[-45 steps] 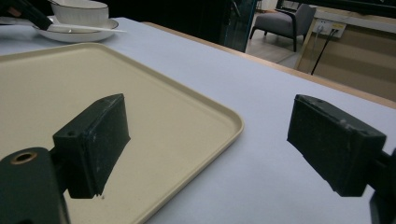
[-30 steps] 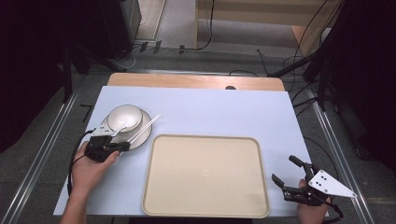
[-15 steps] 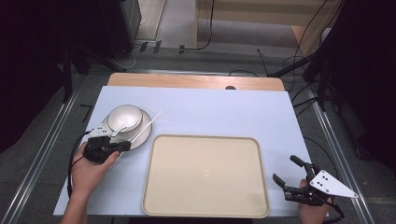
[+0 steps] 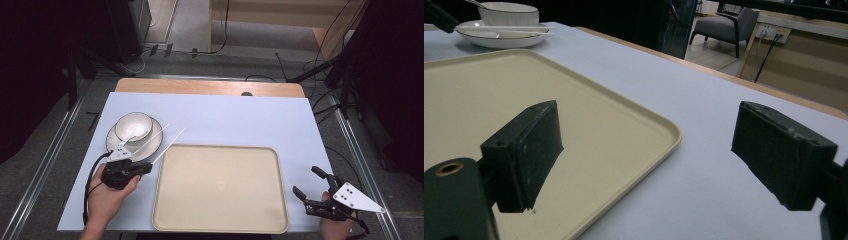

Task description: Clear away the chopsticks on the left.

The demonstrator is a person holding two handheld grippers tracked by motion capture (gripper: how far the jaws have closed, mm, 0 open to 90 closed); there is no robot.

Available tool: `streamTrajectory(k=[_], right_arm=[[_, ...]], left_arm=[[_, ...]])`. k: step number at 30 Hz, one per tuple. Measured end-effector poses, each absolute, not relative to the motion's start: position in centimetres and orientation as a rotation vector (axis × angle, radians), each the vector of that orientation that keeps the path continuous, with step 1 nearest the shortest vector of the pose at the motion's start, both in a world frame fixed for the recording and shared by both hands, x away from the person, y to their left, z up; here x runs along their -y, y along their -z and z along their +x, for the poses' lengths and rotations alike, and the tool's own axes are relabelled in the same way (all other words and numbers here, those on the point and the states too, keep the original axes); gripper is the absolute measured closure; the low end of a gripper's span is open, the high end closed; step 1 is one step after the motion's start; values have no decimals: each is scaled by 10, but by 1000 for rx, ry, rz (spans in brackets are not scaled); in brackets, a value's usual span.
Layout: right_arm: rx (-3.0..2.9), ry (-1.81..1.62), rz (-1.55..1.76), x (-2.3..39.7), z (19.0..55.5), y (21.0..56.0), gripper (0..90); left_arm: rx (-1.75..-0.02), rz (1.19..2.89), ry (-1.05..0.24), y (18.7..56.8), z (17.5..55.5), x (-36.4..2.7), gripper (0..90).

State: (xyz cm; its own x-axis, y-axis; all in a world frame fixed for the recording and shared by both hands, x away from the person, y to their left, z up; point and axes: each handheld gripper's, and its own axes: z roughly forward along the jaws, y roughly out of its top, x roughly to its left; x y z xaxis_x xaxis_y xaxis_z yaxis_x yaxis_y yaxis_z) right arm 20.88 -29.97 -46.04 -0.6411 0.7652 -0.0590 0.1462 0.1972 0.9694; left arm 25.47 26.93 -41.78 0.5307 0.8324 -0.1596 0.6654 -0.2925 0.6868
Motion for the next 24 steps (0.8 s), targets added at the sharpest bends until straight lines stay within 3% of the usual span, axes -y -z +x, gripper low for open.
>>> streamTrajectory(k=[24], right_arm=[[-1935, -1475, 846, 299, 210, 462, 130]], left_arm=[[-1336, 1984, -181, 455, 213, -215, 859]])
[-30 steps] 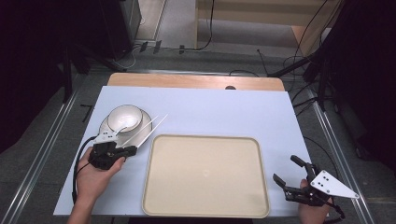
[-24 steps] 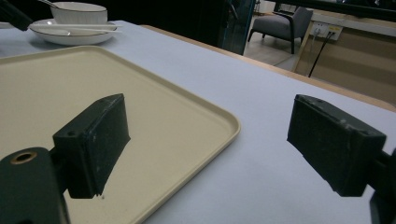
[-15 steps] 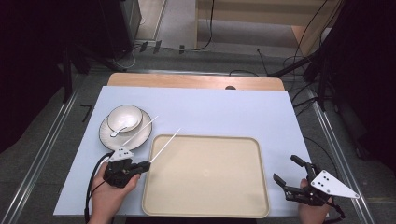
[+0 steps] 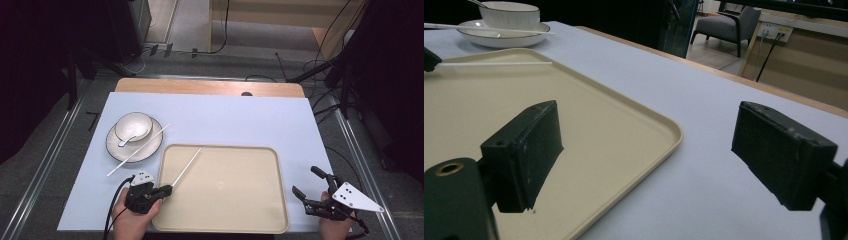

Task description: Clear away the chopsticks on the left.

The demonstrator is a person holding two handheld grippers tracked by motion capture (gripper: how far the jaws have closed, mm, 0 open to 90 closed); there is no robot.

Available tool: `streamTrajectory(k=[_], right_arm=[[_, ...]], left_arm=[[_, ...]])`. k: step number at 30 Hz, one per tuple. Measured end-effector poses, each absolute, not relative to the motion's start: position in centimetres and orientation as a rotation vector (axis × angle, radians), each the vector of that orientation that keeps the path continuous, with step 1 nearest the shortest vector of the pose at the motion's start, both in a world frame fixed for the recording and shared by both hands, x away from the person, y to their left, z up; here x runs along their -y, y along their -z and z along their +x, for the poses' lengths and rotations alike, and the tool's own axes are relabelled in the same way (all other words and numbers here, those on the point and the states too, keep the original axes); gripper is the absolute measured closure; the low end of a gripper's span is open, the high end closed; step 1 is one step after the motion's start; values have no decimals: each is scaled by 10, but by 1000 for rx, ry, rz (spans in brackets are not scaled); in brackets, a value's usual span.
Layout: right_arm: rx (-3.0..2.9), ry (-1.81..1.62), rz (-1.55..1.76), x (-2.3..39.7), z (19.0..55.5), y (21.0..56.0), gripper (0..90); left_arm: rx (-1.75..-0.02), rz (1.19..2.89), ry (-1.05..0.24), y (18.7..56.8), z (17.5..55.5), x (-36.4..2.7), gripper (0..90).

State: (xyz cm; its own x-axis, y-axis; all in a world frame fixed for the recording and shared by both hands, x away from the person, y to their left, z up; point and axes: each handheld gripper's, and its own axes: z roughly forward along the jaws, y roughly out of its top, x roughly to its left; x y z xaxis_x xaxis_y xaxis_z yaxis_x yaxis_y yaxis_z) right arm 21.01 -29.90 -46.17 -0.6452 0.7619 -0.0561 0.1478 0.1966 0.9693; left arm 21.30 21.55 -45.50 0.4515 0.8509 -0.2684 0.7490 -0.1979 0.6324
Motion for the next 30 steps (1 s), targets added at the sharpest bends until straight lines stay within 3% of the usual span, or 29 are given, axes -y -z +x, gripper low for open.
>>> streamTrajectory(k=[13, 16, 24, 27, 28, 30], right_arm=[[-1938, -1470, 845, 299, 210, 462, 130], [-1937, -1472, 848, 300, 210, 462, 130], [-1934, -1473, 847, 300, 209, 461, 130], [-1934, -1474, 848, 301, 209, 461, 130], [-1937, -1480, 846, 301, 210, 461, 130], [-1939, -1477, 844, 300, 210, 461, 130]], left_arm=[[-1372, 1936, -192, 463, 211, -208, 847], [-1364, 1927, -173, 462, 211, -208, 787], [-1344, 1933, -199, 456, 216, -208, 761], [-1317, 1930, -179, 452, 220, -209, 793], [-1295, 1930, -159, 449, 226, -207, 869], [-1267, 1943, -151, 447, 234, -203, 900]])
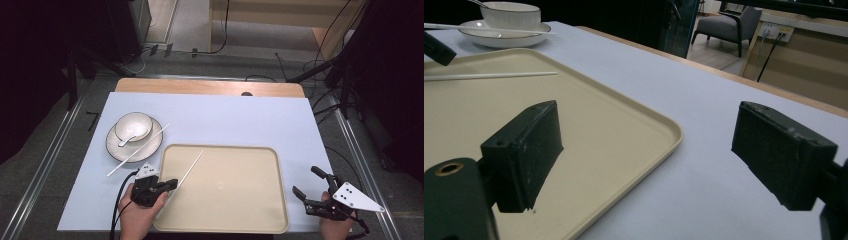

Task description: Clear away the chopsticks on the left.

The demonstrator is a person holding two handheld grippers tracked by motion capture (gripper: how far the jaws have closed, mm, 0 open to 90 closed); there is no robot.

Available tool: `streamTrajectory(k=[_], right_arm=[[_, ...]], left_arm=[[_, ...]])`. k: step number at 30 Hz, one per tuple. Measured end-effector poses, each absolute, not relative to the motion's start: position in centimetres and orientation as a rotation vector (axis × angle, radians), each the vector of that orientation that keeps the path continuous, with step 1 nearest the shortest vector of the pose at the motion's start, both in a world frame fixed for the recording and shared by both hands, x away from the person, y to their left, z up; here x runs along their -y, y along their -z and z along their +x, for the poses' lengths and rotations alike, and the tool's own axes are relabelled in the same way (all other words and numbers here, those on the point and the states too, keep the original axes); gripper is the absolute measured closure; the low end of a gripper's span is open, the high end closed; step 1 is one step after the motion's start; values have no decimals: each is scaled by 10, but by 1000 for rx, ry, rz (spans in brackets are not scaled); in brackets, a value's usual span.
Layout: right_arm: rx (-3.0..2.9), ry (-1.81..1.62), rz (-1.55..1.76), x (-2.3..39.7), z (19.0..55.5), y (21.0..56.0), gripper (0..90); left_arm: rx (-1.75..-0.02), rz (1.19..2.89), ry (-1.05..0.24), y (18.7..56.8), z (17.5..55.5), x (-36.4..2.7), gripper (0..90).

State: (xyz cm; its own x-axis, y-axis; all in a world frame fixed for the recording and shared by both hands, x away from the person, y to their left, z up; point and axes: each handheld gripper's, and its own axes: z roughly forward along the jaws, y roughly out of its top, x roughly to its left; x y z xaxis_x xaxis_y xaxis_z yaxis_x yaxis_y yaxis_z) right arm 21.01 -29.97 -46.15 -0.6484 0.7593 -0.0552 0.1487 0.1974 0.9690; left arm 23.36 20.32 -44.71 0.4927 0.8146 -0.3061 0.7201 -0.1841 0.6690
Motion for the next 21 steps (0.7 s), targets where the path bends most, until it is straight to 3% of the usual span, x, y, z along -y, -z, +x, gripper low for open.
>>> streamTrajectory(k=[10, 21], right_arm=[[-1939, -1477, 846, 301, 211, 462, 130], [-1953, -1476, 839, 298, 212, 463, 130]], left_arm=[[-1184, 2036, -114, 452, 269, -165, 900], [-1300, 2031, -138, 461, 300, -158, 900]])
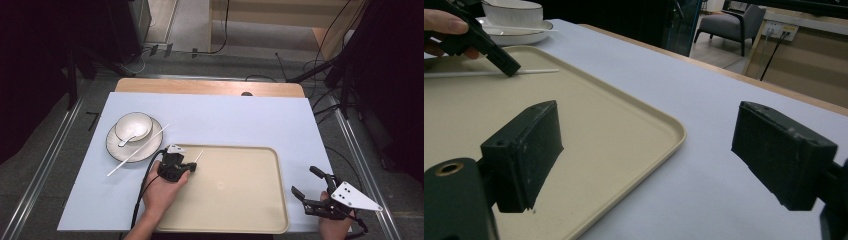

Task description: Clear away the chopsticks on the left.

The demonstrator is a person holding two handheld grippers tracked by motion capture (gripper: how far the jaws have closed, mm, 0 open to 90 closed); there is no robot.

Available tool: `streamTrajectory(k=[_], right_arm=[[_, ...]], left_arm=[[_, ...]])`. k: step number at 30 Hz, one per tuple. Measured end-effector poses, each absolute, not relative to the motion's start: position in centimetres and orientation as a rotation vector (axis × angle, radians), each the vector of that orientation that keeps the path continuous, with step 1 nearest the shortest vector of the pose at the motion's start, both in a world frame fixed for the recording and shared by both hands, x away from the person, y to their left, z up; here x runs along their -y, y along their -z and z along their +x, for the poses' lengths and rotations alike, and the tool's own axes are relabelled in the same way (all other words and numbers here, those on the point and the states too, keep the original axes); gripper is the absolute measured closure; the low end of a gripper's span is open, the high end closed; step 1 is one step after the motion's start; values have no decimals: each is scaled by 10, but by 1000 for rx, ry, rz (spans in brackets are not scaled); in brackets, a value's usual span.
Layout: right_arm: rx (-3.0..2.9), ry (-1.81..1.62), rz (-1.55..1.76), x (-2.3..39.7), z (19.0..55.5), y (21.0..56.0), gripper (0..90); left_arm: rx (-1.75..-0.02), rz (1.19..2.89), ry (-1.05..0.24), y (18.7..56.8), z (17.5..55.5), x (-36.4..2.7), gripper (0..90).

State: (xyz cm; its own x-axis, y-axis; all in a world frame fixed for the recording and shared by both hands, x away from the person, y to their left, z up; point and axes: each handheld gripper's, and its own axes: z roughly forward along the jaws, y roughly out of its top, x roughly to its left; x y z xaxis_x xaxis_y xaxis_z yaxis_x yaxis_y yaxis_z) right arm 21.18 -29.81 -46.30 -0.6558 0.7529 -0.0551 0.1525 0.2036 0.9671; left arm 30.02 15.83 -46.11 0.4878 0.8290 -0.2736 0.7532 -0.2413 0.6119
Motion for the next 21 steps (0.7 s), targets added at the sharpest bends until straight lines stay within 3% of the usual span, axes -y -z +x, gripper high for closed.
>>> streamTrajectory(k=[21], right_arm=[[-1951, -1473, 839, 298, 211, 463, 130]], left_arm=[[-1388, 1970, -206, 460, 298, -203, 900]])
